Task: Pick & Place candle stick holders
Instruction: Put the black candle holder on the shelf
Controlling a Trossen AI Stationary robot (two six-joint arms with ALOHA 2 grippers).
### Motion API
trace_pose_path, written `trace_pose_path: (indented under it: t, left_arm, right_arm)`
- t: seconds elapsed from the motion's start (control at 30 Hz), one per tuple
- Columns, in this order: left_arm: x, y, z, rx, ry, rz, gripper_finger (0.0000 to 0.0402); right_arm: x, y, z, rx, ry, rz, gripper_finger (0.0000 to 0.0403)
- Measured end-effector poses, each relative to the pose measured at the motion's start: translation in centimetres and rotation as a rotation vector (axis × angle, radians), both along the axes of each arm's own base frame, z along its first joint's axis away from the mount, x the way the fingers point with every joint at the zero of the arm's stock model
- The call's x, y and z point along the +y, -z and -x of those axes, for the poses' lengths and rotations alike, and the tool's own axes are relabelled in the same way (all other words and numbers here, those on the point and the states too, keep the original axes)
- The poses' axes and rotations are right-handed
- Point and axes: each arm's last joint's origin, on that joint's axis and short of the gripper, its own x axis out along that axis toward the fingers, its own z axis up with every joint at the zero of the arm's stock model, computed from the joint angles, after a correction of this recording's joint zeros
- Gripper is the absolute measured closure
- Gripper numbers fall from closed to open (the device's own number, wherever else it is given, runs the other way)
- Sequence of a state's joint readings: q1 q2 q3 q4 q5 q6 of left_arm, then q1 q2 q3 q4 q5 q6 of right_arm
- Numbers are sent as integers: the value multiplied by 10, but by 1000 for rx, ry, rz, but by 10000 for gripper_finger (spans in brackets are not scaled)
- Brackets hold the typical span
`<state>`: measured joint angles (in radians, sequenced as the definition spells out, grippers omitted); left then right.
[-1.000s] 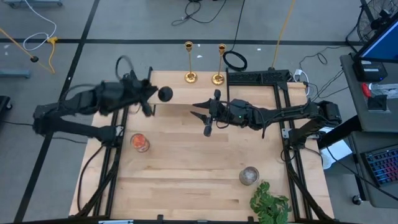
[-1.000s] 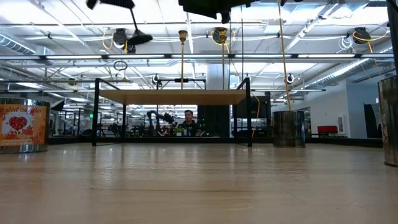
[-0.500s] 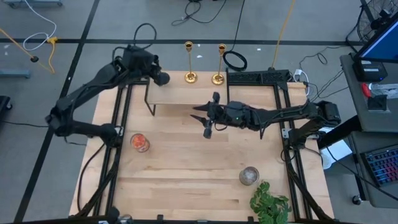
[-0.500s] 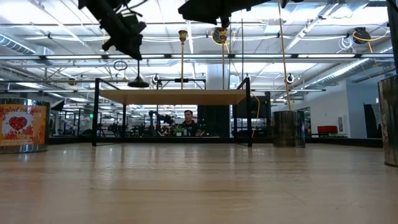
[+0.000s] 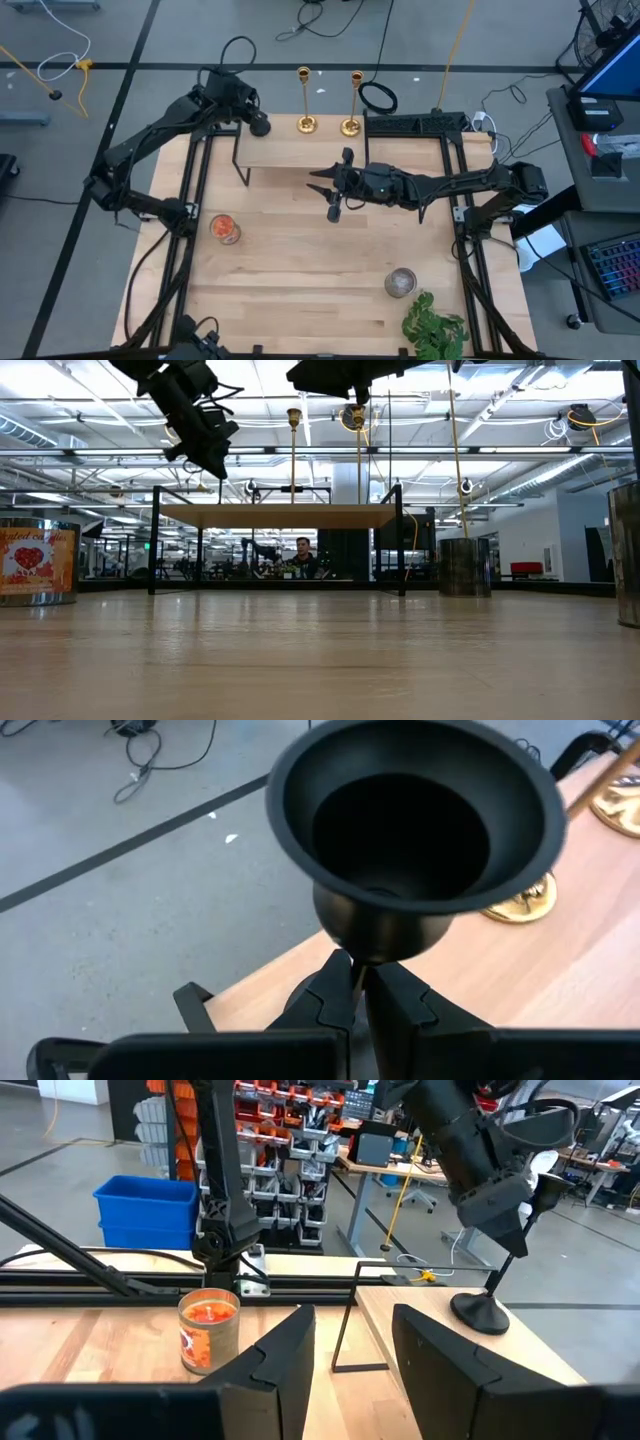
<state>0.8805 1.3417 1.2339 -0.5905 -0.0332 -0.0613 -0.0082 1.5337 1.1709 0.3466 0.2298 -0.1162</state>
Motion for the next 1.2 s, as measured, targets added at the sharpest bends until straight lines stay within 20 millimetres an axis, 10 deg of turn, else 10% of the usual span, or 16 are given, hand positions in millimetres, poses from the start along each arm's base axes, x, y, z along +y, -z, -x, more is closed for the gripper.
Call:
trace_pose_path:
  t: [0.67, 1.2]
  left_arm:
    - [2, 1, 2, 10, -12, 11, 347]
    - [-11, 0, 5, 58, 30, 37, 230]
  right_arm:
    - [1, 0, 0, 0, -2, 0, 271]
    - [1, 0, 0, 1, -2, 0, 271]
